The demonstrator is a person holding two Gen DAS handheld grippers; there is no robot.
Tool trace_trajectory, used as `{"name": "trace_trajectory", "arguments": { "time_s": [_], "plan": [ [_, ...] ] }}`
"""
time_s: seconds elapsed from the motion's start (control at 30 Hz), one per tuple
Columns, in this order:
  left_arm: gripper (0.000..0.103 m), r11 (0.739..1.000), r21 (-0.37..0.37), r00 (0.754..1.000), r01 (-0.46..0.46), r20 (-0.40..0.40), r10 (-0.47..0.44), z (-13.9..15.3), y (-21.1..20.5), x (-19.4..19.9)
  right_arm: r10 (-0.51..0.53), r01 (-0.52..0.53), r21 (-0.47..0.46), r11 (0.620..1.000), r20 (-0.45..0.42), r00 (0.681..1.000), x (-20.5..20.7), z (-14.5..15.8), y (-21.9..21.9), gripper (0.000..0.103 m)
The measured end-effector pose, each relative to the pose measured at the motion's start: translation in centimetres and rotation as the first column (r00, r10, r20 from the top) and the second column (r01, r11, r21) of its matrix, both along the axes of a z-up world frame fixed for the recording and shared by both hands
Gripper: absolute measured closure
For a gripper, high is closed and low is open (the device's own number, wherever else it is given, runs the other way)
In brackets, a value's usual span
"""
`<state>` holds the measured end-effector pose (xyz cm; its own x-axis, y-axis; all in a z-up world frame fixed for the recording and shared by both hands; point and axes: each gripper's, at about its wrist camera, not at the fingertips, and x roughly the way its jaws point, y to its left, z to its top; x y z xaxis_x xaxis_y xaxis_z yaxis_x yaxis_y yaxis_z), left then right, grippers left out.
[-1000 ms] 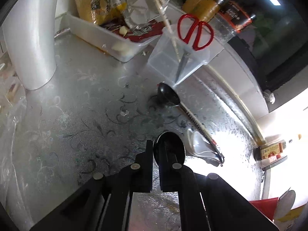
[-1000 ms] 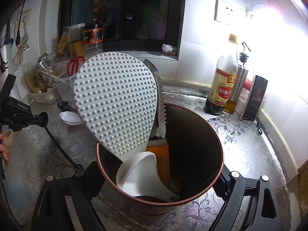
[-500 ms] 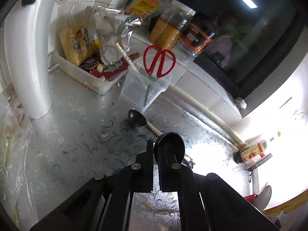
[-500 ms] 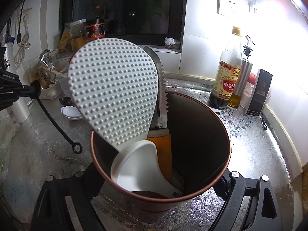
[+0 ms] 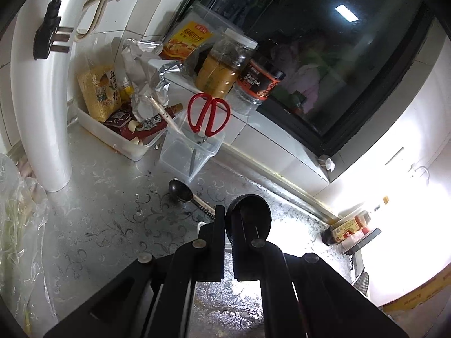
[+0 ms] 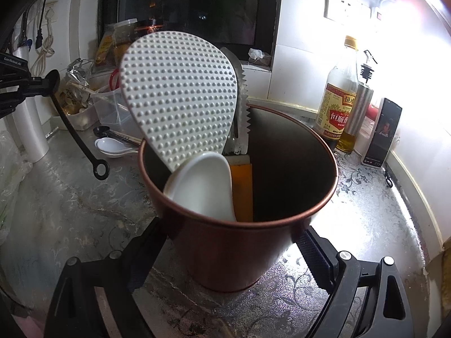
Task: Organize utensils
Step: 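Lift the black spoon with the left tool toward the holder, then lower the black spoon handle-first into the red holder with the left tool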
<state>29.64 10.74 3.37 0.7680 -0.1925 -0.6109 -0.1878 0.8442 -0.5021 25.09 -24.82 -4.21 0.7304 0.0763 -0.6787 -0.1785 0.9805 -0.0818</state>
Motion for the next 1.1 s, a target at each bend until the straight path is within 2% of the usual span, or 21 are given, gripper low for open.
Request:
{"name": "trace_trajectory", "arguments": {
  "time_s": [0.37, 0.57, 0.67, 0.9, 1.0, 1.1],
  "plan": [
    [0.100, 0.997, 0.026, 0.996, 0.073, 0.046, -0.074, 2.1, -2.4, -0.4, -0.016, 0.016, -0.026, 1.000, 0.016, 1.000, -0.1, -0.1, 0.4, 0.013],
    [0.100, 0.994, 0.045, 0.986, 0.100, 0.132, -0.105, 5.2, -3.3, -1.1, -0.016, 0.016, -0.028, 0.999, 0.017, 1.000, -0.2, -0.1, 0.5, 0.013],
    [0.100, 0.991, 0.056, 0.970, 0.121, 0.204, -0.130, 7.5, -4.0, -1.7, -0.015, 0.015, -0.029, 0.999, 0.021, 1.000, -0.2, -0.2, 0.5, 0.013],
    [0.100, 0.974, 0.133, 0.909, 0.184, 0.354, -0.220, 12.9, -7.2, -3.0, -0.015, 0.015, -0.028, 0.999, 0.021, 1.000, -0.2, -0.2, 0.5, 0.013],
    [0.100, 0.959, 0.189, 0.882, 0.213, 0.385, -0.272, 14.2, -9.4, -3.1, -0.014, 0.015, -0.030, 0.999, 0.021, 1.000, -0.3, -0.2, 0.5, 0.013],
    [0.100, 0.940, 0.239, 0.867, 0.242, 0.381, -0.320, 14.1, -11.7, -2.7, -0.014, 0.015, -0.031, 0.999, 0.021, 1.000, -0.3, -0.2, 0.5, 0.013]
  ]
}}
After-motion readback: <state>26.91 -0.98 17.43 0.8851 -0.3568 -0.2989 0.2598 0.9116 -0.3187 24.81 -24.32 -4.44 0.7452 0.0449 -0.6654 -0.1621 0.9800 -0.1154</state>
